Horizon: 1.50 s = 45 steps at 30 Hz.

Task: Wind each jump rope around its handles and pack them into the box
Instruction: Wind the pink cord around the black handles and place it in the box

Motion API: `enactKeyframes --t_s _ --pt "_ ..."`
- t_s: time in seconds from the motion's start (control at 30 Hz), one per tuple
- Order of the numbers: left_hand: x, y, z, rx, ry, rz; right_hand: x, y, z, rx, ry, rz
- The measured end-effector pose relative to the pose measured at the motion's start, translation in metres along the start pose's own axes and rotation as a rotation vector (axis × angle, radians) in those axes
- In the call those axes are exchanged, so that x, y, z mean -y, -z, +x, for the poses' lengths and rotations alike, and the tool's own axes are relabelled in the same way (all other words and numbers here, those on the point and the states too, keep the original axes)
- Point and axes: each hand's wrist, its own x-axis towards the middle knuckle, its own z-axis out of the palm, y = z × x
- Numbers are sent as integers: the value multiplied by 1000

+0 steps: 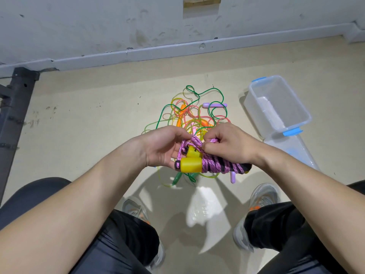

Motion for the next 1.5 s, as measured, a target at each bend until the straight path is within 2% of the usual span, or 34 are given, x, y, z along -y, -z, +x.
enactKeyframes --t_s 0.17,0.37,0.47,0.6,0.7,0.8,0.87,1.0,1.13,1.33,1.5 --pt "3 -6 -1 -33 -65 52 -2 -1 2 13 -96 38" --pt "6 -19 -1 -216 -294 186 -4 -5 5 -7 -161 -44" --pt "11 -22 3 -367 -369 319 -7 -8 6 -38 -181 -75" --pt "19 -29 6 -605 -494 650 -9 -12 6 -100 -186 -55" --pt "21 -33 8 -693 -579 726 -9 -17 6 -119 -185 -61" --pt "23 -32 12 -665 -639 701 -11 -21 6 -173 -200 -82" --pt "25 -33 14 -591 -670 606 -12 -23 7 -213 -218 -81" --pt "18 -31 9 -447 -569 248 -15 -26 4 -190 -206 -107" --pt "8 -25 2 -352 -522 108 -12 -24 1 -193 -192 -138" --pt "12 -21 6 -494 -670 317 -19 -33 0 -267 -176 -129" --pt "6 -24 0 -581 -894 582 -28 -37 3 -275 -234 103"
